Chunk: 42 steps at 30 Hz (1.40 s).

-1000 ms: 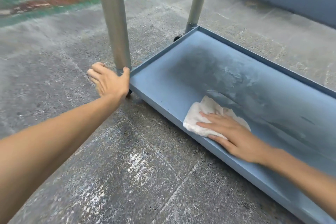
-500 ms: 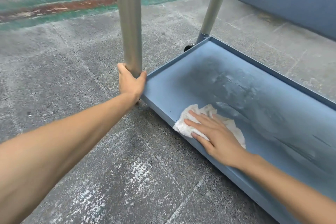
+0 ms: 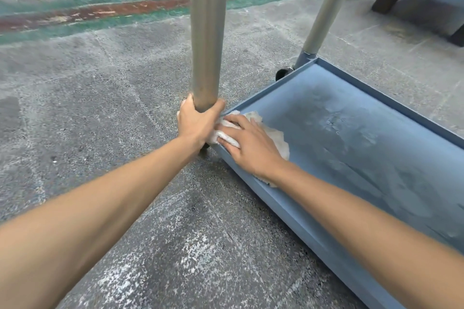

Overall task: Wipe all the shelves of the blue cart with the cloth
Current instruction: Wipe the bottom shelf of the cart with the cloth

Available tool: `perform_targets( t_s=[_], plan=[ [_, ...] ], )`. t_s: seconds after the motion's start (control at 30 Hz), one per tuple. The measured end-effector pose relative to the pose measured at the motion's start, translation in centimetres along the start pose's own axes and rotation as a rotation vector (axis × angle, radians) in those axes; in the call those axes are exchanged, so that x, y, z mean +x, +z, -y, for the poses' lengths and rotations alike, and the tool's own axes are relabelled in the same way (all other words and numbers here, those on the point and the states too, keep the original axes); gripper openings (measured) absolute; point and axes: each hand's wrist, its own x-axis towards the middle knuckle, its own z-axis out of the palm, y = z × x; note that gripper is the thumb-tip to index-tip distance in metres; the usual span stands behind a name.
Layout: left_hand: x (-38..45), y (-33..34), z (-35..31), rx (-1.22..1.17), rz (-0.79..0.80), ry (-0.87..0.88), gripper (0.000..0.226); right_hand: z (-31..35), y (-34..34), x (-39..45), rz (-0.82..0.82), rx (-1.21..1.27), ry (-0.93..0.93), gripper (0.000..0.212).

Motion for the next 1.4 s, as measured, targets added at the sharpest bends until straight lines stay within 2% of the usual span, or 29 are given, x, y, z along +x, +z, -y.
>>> perform_targets(
  t_s=[0.1, 0.37, 0.57, 0.7, 0.87, 0.93, 1.13, 1.3, 1.4],
  plan=[
    [-0.2, 0.1, -0.1, 0.053, -0.032, 0.028, 0.039, -0.8, -0.1, 0.2, 0.003, -0.055, -0.049, 0.045],
    [0.7, 1.0, -1.6, 0.121, -0.128, 0.022, 0.055, -2.8, 0.0, 0.9, -0.106, -0.104, -0.026, 0.048],
    [1.2, 1.4, -1.4, 0.080, -0.148, 0.009, 0.054, -4.2, -0.5, 1.3, -0.106, -0.062, 0.007, 0.042],
    [1.3, 1.3, -0.6, -0.007, -0.121, 0.036, 0.044, -10.2, -2.7, 2.5, -0.183, -0.067, 0.160, 0.042],
    [1.2, 1.3, 0.5, -0.091, -0.094, 0.069, 0.036, -18.7, -4.9, 2.5, -0.364, 0.006, 0.504, 0.035],
    [1.3, 1.5, 0.5, -0.104, -0.096, 0.065, 0.038, -19.7, -4.6, 3.0, -0.380, 0.030, 0.535, 0.034],
    [1.1, 1.6, 0.5, -0.106, -0.098, 0.087, 0.043, -18.5, -4.3, 2.6, -0.314, 0.020, 0.605, 0.046],
    [1.0, 1.5, 0.3, -0.125, -0.080, 0.060, 0.050, -13.7, -3.8, 0.0, -0.224, 0.010, 0.399, 0.043],
    [0.8, 1.5, 0.1, -0.124, -0.082, 0.035, 0.052, -10.3, -2.7, -1.9, -0.128, 0.044, 0.335, 0.042]
  ],
)
